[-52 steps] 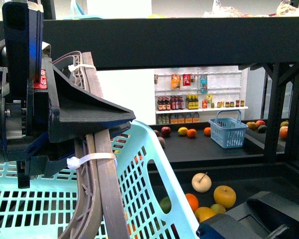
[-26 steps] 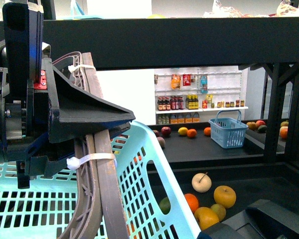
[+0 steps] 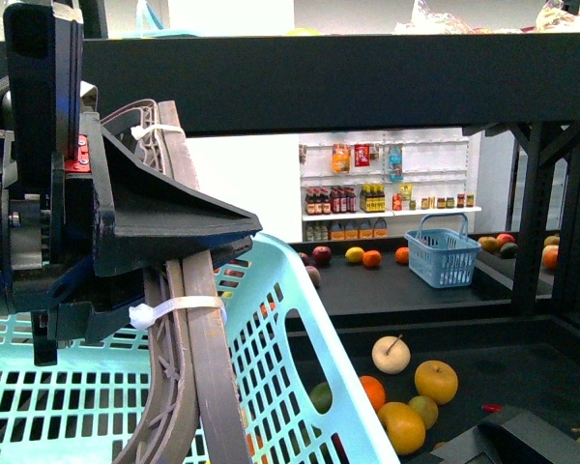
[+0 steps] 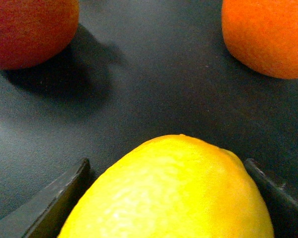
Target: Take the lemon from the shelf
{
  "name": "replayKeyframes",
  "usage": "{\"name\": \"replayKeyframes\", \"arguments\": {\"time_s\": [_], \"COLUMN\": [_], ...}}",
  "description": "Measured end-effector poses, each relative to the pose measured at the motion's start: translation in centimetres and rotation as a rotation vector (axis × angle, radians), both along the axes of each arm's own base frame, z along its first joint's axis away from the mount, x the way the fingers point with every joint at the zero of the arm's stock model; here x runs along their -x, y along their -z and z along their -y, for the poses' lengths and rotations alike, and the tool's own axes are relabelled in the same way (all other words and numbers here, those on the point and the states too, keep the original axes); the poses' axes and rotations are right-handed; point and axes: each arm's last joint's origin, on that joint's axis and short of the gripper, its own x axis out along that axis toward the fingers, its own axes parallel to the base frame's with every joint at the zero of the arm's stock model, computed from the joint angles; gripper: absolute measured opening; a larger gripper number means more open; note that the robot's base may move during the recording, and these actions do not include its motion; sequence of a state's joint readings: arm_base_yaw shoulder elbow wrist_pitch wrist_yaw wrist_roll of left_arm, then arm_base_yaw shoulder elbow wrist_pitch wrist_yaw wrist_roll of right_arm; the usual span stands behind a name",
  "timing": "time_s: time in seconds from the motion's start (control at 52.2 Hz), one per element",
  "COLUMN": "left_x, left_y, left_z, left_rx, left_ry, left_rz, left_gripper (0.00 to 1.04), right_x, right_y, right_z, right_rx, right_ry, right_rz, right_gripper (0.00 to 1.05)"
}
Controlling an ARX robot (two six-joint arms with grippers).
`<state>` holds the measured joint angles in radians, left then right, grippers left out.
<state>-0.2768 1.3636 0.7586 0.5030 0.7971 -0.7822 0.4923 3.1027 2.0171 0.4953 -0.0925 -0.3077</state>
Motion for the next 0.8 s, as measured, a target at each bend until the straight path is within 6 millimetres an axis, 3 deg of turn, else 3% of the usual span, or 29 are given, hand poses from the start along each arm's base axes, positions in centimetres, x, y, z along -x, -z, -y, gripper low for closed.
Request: {"name": "replayKeyframes", "arguments": {"time_s": [0.057,0.153,0.575,0.805], "left_x": [0.0,0.0,0.0,0.0], "left_y": [0.0,0.0,0.0,0.0], "left_z": [0.0,0.0,0.0,0.0], "left_rx": [0.000,0.000,0.000,0.001], "left_ry": [0.000,0.000,0.001,0.002], "left_rz": [0.000,0.000,-0.001,-0.001], "left_gripper": [0.10,0.10,0.10,0.10], "right_x": [0.0,0.0,-0.1,-0.5], "right_y": [0.0,0.0,0.1,-0.4], "right_z": [0.0,0.0,1.2,3.5], "right_rx": [-0.001,-0.002,0.001,-0.006], "right_ry": [-0.005,-0.008,0.032,0.129], "right_rz": [0.000,0.000,0.014,-0.003], "right_gripper": [0.79,0.76,0.75,0.75]}}
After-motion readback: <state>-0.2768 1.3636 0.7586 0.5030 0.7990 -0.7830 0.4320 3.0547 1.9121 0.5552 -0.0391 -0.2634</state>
